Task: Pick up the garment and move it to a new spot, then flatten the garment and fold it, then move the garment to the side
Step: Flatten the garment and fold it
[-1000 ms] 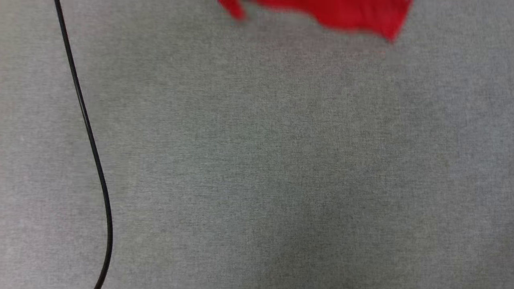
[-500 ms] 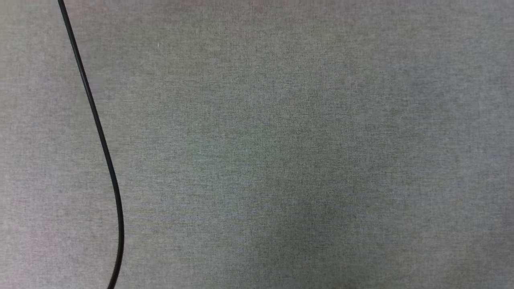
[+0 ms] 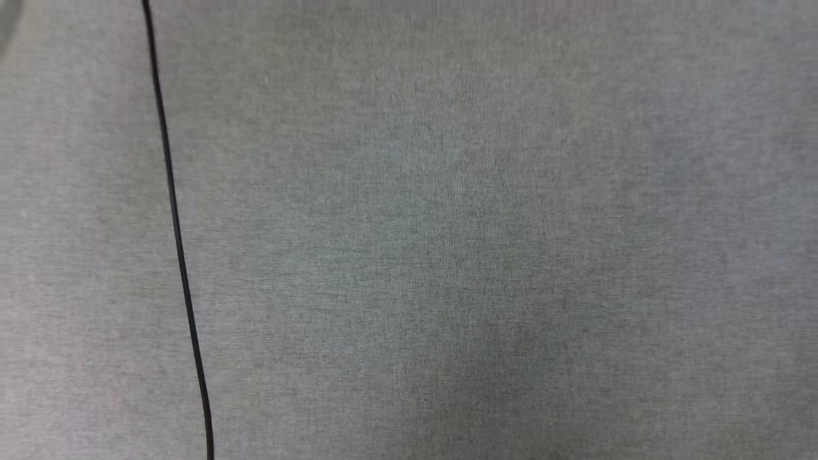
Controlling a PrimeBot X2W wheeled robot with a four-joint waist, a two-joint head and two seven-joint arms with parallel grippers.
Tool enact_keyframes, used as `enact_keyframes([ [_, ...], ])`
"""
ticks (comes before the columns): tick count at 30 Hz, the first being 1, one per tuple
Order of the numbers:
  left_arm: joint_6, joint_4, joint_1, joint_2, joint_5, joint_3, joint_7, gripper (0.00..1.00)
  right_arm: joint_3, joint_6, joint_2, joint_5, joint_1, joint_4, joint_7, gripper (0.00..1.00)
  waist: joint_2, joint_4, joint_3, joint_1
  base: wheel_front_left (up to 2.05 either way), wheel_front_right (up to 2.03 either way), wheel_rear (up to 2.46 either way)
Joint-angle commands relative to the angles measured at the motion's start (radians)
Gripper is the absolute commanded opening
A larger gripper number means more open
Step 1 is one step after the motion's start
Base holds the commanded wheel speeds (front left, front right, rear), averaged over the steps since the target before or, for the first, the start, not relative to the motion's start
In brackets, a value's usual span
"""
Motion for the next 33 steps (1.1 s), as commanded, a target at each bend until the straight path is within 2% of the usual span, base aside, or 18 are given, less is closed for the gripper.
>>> enact_keyframes([
  [1,0.000,-0.004,0.027,0.006,-0.006,-0.003,-0.007,0.00,0.003,-0.002,-0.009,0.016,0.021,-0.007,-0.009,0.00,0.0000,0.003,-0.025,-0.0001,0.00,0.00,0.00],
  [9,0.000,-0.082,0.322,0.039,-0.054,0.004,-0.023,0.00,0.085,-0.002,-0.053,0.140,0.302,-0.094,-0.068,0.00,0.0000,0.005,-0.151,-0.0001,0.00,0.00,0.00],
  [12,0.017,-0.157,0.466,0.055,-0.062,0.028,-0.024,0.00,0.089,-0.002,-0.073,0.182,0.427,-0.132,-0.086,0.00,0.0000,0.010,-0.204,-0.0001,0.00,0.00,0.00],
  [16,0.069,-0.273,0.667,0.088,-0.075,0.073,-0.023,0.00,0.093,-0.002,-0.097,0.227,0.593,-0.189,-0.098,0.00,0.0000,0.009,-0.269,-0.0001,0.00,0.00,0.00],
  [23,0.163,-0.437,1.036,0.137,-0.103,0.129,-0.023,0.00,0.058,-0.002,-0.142,0.241,0.876,-0.261,-0.123,0.00,0.0000,0.003,-0.365,-0.0001,0.00,0.00,0.00],
  [29,0.220,-0.500,1.302,0.125,-0.111,0.187,-0.023,0.00,-0.012,-0.002,-0.149,0.249,1.120,-0.293,-0.122,0.00,0.0000,-0.002,-0.432,-0.0001,0.00,0.00,0.00],
  [33,0.225,-0.508,1.424,0.111,-0.117,0.215,-0.023,0.00,-0.074,-0.002,-0.153,0.232,1.249,-0.291,-0.124,0.00,0.0000,-0.003,-0.454,-0.0001,0.00,0.00,0.00],
])
